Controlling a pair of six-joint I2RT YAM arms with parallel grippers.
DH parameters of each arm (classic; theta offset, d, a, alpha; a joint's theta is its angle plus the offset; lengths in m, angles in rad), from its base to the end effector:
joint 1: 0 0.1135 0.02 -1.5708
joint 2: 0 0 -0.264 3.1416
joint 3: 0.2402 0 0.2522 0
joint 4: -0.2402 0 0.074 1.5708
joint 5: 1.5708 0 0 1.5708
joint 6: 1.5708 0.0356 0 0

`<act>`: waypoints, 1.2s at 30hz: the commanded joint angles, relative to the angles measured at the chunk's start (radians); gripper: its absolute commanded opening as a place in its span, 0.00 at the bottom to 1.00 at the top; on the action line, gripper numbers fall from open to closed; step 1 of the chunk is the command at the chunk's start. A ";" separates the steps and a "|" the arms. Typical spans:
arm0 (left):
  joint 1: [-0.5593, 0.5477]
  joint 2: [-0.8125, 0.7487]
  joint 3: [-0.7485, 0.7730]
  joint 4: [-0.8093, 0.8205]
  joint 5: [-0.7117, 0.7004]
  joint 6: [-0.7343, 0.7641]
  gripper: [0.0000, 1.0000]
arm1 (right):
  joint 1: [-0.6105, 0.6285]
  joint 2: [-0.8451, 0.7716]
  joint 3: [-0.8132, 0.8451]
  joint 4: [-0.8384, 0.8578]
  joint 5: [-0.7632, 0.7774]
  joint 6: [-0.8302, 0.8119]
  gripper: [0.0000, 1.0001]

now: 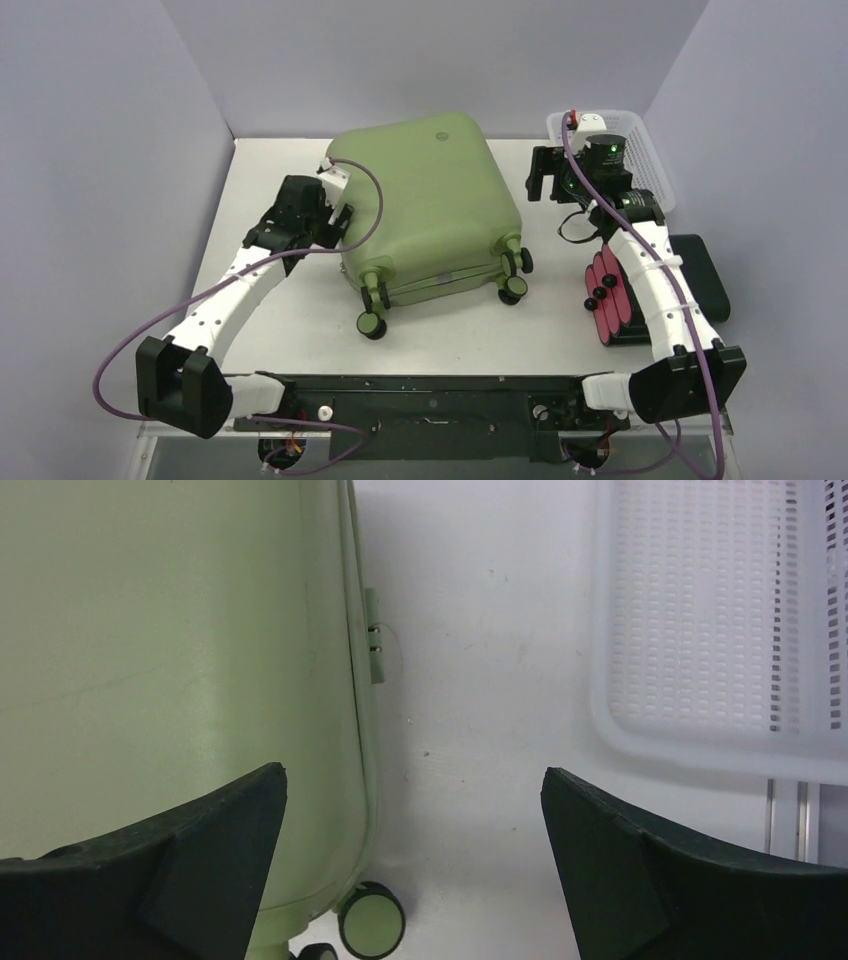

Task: Open, take out, and arrange the luggage
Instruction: Adjust the luggage at the center of the board.

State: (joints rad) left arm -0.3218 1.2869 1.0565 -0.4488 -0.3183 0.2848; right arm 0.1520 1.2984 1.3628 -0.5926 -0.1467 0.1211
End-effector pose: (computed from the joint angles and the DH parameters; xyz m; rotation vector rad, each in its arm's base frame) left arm 0.2712 -0.0787 0.3017 0.5016 2.1739 0.3373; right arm 0.2798 0.0481 0.3884 -0.1214 2.1052 0.3181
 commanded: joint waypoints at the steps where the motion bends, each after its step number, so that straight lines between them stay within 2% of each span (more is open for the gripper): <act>1: -0.118 0.004 -0.046 -0.062 0.190 0.015 0.96 | 0.006 0.042 0.053 -0.007 0.028 0.031 0.95; 8: -0.193 0.001 -0.042 -0.041 0.257 0.038 0.96 | 0.006 0.038 0.037 -0.005 0.049 -0.010 0.95; 14: -0.194 -0.010 0.000 -0.028 0.277 0.034 0.96 | 0.006 0.039 0.040 -0.034 0.014 -0.055 0.95; 17: -0.112 -0.047 0.020 -0.008 0.306 0.005 0.96 | 0.006 0.016 0.024 -0.027 0.010 -0.083 0.95; 21: 0.097 -0.042 0.079 -0.018 0.517 -0.069 0.96 | 0.006 -0.039 -0.016 -0.009 -0.005 -0.112 0.95; 25: 0.228 -0.035 0.082 -0.001 0.680 -0.102 0.96 | 0.006 -0.096 -0.052 0.014 -0.042 -0.151 0.95; 30: 0.240 -0.076 -0.012 0.073 0.775 -0.097 0.96 | 0.004 -0.116 -0.072 0.022 -0.071 -0.166 0.95; 36: 0.238 -0.168 -0.117 0.060 1.021 -0.010 0.96 | 0.004 -0.116 -0.086 0.025 -0.087 -0.168 0.95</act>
State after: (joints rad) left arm -0.0814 1.1992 0.9985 -0.4290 0.4755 0.2138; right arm 0.1524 1.1904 1.2869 -0.6071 -0.2092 -0.0307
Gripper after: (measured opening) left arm 0.963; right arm 0.948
